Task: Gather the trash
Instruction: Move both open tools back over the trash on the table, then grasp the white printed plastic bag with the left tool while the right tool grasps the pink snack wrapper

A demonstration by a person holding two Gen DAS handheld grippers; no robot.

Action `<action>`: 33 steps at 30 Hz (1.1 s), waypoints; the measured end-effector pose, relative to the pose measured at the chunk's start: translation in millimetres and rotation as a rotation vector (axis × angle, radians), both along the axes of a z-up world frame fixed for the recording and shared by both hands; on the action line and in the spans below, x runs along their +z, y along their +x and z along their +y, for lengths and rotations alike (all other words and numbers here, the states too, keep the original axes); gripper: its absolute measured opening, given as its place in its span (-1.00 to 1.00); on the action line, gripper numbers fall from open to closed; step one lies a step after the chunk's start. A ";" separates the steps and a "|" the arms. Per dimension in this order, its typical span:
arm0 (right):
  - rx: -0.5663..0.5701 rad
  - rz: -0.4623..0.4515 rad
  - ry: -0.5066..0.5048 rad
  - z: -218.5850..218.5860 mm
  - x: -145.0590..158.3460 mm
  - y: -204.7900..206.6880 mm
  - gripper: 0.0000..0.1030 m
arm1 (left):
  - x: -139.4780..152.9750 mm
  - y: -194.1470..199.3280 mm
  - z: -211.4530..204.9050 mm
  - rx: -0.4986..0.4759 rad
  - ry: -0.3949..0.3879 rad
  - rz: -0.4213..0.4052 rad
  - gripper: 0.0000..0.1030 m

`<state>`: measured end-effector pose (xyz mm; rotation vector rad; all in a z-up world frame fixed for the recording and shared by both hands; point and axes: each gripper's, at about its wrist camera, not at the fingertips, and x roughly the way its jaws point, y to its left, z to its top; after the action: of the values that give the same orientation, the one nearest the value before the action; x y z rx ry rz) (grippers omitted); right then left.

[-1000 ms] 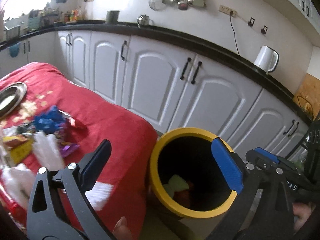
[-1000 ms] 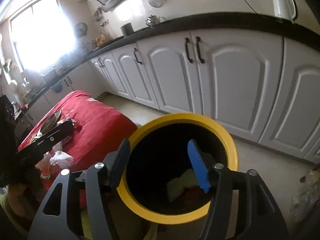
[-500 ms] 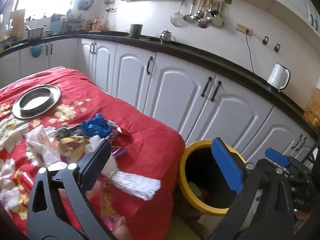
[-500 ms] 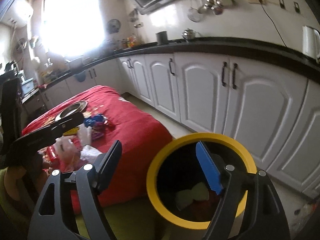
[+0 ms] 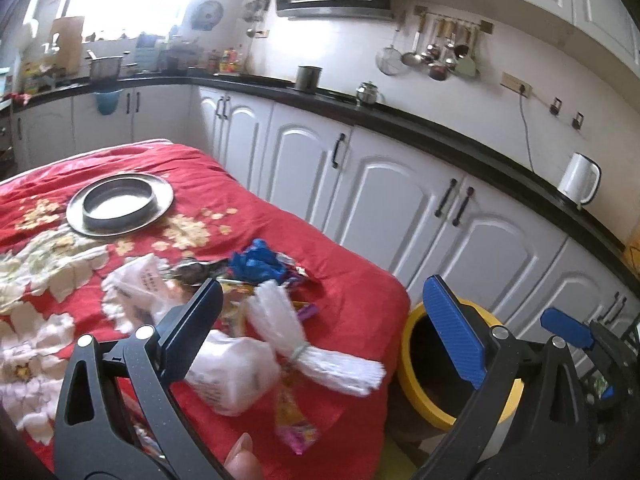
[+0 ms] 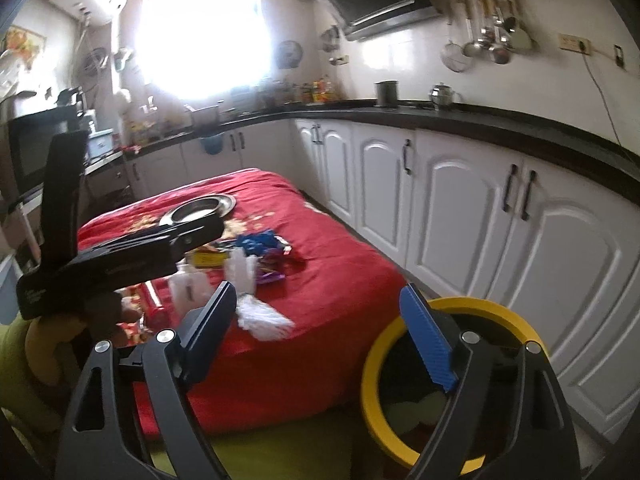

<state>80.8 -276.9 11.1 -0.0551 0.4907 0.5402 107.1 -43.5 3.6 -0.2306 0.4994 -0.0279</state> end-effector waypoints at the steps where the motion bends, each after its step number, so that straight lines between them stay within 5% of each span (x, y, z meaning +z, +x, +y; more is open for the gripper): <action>1: 0.012 0.002 -0.003 4.7 -0.5 -1.2 0.58 | -0.3 -1.3 5.2 0.013 -0.004 -0.001 0.79; 20: 0.196 0.041 -0.098 90.6 -19.8 -16.2 0.58 | -10.4 -10.1 92.4 0.235 -0.059 0.039 0.79; 33: 0.247 0.171 -0.163 132.1 -54.1 6.7 0.57 | -39.6 4.0 141.2 0.290 -0.156 0.161 0.78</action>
<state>87.5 -144.8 -43.0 -0.2294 0.6998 0.7493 111.0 97.8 -36.0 -0.4593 0.6203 0.2371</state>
